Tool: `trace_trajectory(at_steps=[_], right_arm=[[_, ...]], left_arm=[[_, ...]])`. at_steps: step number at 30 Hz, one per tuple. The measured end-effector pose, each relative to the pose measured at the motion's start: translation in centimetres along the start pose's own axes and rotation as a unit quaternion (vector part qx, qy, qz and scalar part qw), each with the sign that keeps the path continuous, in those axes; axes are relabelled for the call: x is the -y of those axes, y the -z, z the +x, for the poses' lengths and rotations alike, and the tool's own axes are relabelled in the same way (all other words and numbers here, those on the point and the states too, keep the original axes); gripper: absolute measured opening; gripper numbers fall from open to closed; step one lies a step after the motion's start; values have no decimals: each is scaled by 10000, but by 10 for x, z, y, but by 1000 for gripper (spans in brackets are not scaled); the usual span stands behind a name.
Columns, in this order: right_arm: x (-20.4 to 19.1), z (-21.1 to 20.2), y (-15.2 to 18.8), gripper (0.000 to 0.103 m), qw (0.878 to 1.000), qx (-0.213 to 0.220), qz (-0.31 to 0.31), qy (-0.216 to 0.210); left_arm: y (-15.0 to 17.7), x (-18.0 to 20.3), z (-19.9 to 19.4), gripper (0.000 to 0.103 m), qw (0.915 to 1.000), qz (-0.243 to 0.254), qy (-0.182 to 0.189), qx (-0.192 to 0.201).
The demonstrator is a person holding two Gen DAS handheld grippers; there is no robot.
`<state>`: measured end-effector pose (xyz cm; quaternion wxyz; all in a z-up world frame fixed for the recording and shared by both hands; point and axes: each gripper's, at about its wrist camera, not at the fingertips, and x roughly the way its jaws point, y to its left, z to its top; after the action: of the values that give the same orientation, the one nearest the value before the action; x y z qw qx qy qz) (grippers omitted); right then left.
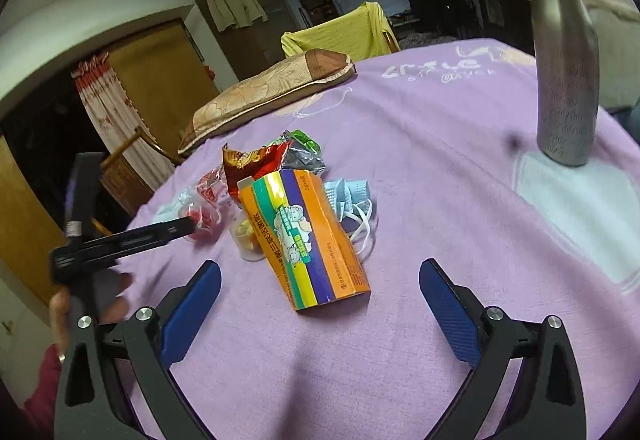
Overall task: Collect trash
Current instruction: 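Approach the clear plastic cup with the left tool while the right tool approaches the striped box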
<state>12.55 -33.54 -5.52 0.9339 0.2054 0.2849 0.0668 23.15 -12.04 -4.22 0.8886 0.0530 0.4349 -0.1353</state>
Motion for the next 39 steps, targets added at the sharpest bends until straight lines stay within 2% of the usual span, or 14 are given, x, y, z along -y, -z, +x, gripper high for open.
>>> trace_trajectory(at_steps=[6, 8, 15, 19, 23, 24, 26, 30, 33, 34, 36, 37, 39], right_arm=[[4, 3, 0, 98, 9997, -72, 171, -150], [2, 4, 0, 98, 9997, -102, 139, -148], [4, 8, -2, 98, 9994, -205, 199, -180], [7, 8, -1, 98, 9991, -223, 296, -184], [5, 8, 0, 98, 9992, -232, 265, -162], [5, 9, 0, 98, 9992, -248, 257, -164], [4, 10, 0, 98, 9991, -290, 248, -186], [6, 11, 1, 98, 9988, -345, 287, -196], [6, 13, 1, 98, 9986, -378, 309, -199], [7, 13, 0, 98, 9986, -387, 312, -200], [7, 14, 0, 98, 9986, -398, 302, -193], [6, 15, 0, 98, 9986, -409, 287, -186], [5, 16, 0, 98, 9986, -422, 257, -173]], left_arm=[[-8, -5, 38, 97, 9995, 40, -163, -283], [-5, -12, 52, 98, 9975, 20, -403, -581], [-1, -16, 52, 98, 9986, -2, -373, -372], [-1, -19, 48, 98, 9986, 2, -307, -435], [-5, -31, 38, 95, 9986, -195, -439, -220], [-6, -35, 35, 92, 9989, -288, -324, -173], [-7, -39, 31, 79, 9991, -374, -129, -126], [-4, -46, 26, 67, 9991, -386, 100, -124], [3, -59, 26, 66, 9972, -586, 385, -276], [7, -66, 23, 66, 9960, -660, 574, -206], [10, -80, 16, 69, 9913, -937, 912, -115], [10, -88, 16, 77, 9871, -1157, 1096, -120], [10, -96, 19, 80, 9824, -1364, 1268, -151]])
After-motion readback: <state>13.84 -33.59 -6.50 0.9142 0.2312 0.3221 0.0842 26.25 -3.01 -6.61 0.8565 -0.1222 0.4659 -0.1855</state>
